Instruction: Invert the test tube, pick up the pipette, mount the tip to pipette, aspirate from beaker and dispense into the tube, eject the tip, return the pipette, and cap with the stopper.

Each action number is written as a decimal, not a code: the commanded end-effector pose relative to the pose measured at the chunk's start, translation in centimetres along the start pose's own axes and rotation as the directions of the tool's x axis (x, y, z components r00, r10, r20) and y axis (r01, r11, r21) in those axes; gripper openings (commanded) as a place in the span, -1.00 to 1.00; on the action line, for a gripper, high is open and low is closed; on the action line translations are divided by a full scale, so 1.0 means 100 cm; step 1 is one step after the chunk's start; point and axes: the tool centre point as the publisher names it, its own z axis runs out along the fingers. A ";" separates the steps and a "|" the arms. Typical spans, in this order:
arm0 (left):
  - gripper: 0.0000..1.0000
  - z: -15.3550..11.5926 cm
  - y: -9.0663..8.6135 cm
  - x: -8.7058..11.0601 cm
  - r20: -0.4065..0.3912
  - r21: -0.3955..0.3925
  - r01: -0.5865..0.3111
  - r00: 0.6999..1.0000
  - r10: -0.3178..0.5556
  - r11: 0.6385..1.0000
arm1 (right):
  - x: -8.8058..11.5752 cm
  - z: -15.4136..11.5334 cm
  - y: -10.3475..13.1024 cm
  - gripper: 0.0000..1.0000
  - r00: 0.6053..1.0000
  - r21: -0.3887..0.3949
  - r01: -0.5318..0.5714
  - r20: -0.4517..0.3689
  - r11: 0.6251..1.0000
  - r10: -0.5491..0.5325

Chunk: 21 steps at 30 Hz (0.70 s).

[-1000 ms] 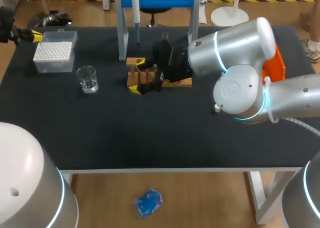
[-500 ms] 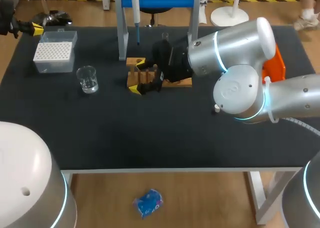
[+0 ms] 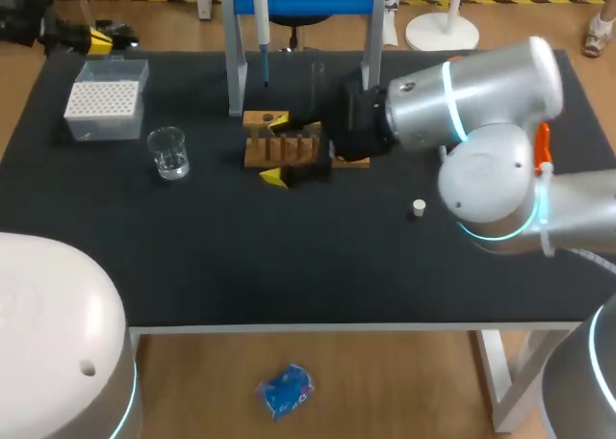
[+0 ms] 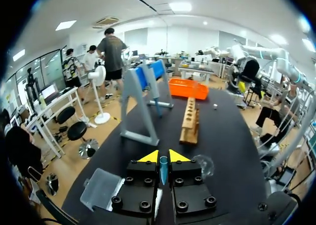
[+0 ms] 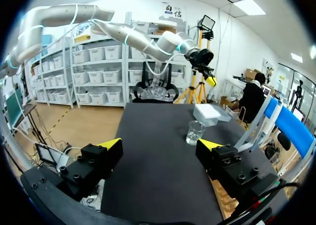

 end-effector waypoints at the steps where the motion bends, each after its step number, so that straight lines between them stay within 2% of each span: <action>1: -1.00 0.008 -0.030 0.039 0.005 -0.050 -0.018 1.000 0.018 0.999 | 0.004 -0.064 -0.015 1.00 1.000 -0.080 0.002 -0.025 0.997 -0.004; 5: -1.00 0.017 -0.048 0.060 -0.036 -0.041 -0.043 0.999 0.041 0.998 | 0.000 -0.086 -0.026 1.00 0.999 -0.098 -0.019 -0.046 0.995 0.015; 10: -1.00 0.029 -0.064 0.086 -0.071 -0.042 -0.078 0.995 0.075 0.996 | -0.008 -0.099 -0.036 1.00 0.994 -0.115 -0.014 -0.106 0.993 0.002; 14: -1.00 0.042 -0.061 0.098 -0.119 -0.050 -0.079 0.990 0.072 0.996 | -0.012 -0.101 -0.037 1.00 0.996 -0.101 -0.016 -0.091 0.995 0.007; 21: -1.00 0.042 -0.061 0.098 -0.119 -0.050 -0.079 0.990 0.072 0.996 | -0.012 -0.101 -0.037 1.00 0.996 -0.101 -0.016 -0.091 0.995 0.007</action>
